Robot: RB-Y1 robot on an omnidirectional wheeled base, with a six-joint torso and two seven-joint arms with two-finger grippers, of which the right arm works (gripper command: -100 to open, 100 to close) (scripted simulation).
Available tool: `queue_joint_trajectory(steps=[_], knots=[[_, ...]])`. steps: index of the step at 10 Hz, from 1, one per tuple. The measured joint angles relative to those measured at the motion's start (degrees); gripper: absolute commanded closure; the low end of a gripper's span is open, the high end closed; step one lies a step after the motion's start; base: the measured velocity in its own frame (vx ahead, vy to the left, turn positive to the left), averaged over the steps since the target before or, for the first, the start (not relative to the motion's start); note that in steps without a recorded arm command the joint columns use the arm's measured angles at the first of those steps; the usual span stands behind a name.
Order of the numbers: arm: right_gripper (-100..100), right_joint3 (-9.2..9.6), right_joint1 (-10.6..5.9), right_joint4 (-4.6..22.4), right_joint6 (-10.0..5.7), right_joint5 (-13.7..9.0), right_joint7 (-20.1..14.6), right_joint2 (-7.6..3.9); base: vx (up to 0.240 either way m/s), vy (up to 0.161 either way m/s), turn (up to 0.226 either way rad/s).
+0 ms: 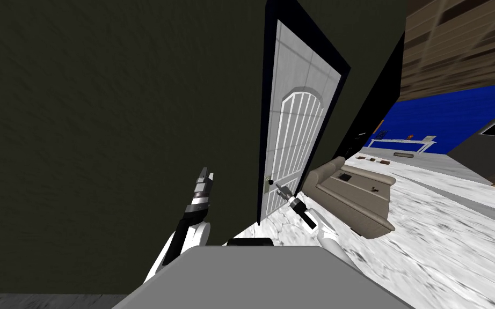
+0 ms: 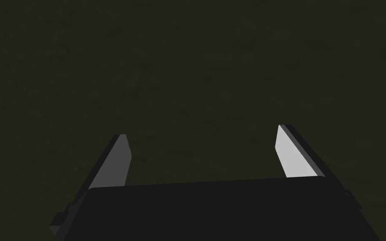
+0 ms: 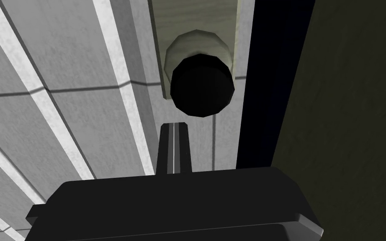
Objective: Pull the door open
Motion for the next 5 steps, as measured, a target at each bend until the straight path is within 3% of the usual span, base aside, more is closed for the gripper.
queue_joint_trajectory(steps=[3,5], knots=[[-100,0.16,0.97,-0.94,-1.10,0.42,-0.34,-0.57,-0.221,-0.061,-0.043],[-100,0.18,1.23,-1.01,-1.69,0.57,-0.32,-0.71,-0.019,0.008,0.047]])
